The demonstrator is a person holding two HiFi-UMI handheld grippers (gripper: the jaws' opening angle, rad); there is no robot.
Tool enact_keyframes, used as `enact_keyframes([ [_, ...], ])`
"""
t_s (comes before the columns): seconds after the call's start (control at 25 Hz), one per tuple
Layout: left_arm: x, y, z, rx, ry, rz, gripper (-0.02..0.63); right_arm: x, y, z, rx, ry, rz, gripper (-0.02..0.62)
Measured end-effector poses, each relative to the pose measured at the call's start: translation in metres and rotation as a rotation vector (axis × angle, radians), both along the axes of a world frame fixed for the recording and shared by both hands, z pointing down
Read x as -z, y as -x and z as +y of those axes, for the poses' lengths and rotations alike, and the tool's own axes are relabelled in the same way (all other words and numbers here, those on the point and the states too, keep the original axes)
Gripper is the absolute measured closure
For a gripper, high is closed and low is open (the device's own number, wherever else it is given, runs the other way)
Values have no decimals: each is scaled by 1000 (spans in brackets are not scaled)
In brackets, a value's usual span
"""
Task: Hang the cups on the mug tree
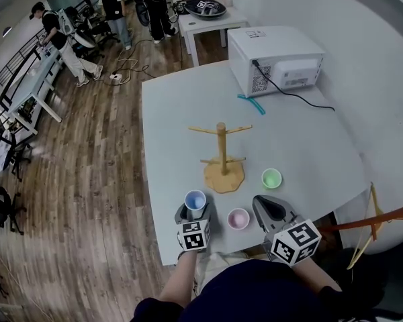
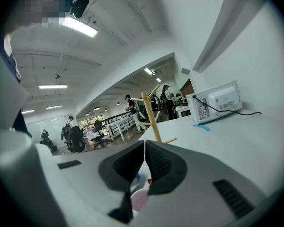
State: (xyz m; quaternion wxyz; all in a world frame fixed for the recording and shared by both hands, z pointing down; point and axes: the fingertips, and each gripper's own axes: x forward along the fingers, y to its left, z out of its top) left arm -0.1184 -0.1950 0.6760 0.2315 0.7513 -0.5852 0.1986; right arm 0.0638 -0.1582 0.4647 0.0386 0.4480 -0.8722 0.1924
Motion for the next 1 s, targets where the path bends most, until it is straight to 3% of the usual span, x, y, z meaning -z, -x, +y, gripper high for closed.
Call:
enact_keyframes([
  [0.32,-5,2,-3,-1,28,-43,281,-5,4,-5,7,10,1,566],
  [0.44,-13,5,-3,11,19,-57,350,-7,7,-5,15,10,4,566],
  [0.6,-11,9,-7,18,-5,-78,357,-8,7,-5,16,12,7,566],
  [1.0,-15,8,-2,8,26,-64,362,-7,6,-3,20,13,7,566],
])
